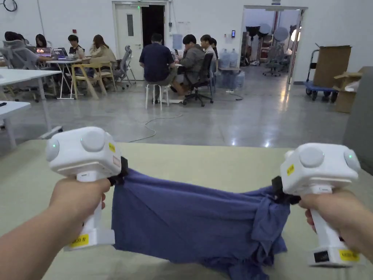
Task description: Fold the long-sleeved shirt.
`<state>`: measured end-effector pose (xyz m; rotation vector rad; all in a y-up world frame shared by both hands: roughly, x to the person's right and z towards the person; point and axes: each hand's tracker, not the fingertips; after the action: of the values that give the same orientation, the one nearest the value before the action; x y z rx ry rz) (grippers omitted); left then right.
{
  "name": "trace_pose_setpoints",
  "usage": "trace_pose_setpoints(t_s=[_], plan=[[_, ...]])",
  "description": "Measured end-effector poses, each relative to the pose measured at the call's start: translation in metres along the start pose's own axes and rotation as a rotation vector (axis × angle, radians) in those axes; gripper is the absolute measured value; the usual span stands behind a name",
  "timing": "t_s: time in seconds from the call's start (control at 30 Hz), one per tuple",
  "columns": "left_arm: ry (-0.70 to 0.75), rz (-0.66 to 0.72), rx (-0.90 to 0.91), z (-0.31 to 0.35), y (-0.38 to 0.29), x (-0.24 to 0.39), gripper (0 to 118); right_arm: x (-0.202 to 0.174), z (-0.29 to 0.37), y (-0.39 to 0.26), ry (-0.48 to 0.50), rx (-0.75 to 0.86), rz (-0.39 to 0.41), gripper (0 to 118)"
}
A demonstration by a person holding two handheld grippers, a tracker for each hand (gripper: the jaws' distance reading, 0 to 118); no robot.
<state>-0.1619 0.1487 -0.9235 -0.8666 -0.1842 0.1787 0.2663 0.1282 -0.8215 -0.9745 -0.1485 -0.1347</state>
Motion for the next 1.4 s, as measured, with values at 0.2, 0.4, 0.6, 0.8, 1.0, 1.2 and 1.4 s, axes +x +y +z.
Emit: trace_pose_setpoints(t_s=[0.2,0.4,0.6,0.8,1.0,1.2,1.4], plan=[[-0.051,0.112,-0.127,0.002,-0.100,-0.047,2,0.008,-0.031,-0.107,0.078,-0.114,0.119,6],[-0.075,0.049,-0.208,0.076,-0.194,-0.075,2,0.008,0.077,-0.214,0.128,-0.015,0.201,6],[-0.065,0.017,-0.276,0.133,-0.300,-0.084,2,0.004,0.121,-0.323,0.151,-0.124,0.220,6],[-0.035,-0.017,-0.346,0.144,-0.380,-0.093,2,0.013,0.102,-0.405,0.121,-0.268,0.151,6],[0.013,-0.037,-0.381,0.119,-0.427,-0.104,2,0.019,0.075,-0.430,0.117,-0.298,0.080,6],[0.060,-0.122,-0.346,0.130,-0.410,-0.089,63,0.028,0.090,-0.401,0.062,-0.381,0.033,58],[-0.162,0.020,-0.107,0.207,-0.378,-0.104,115,0.035,0.196,-0.383,0.038,0.026,-0.093,98]])
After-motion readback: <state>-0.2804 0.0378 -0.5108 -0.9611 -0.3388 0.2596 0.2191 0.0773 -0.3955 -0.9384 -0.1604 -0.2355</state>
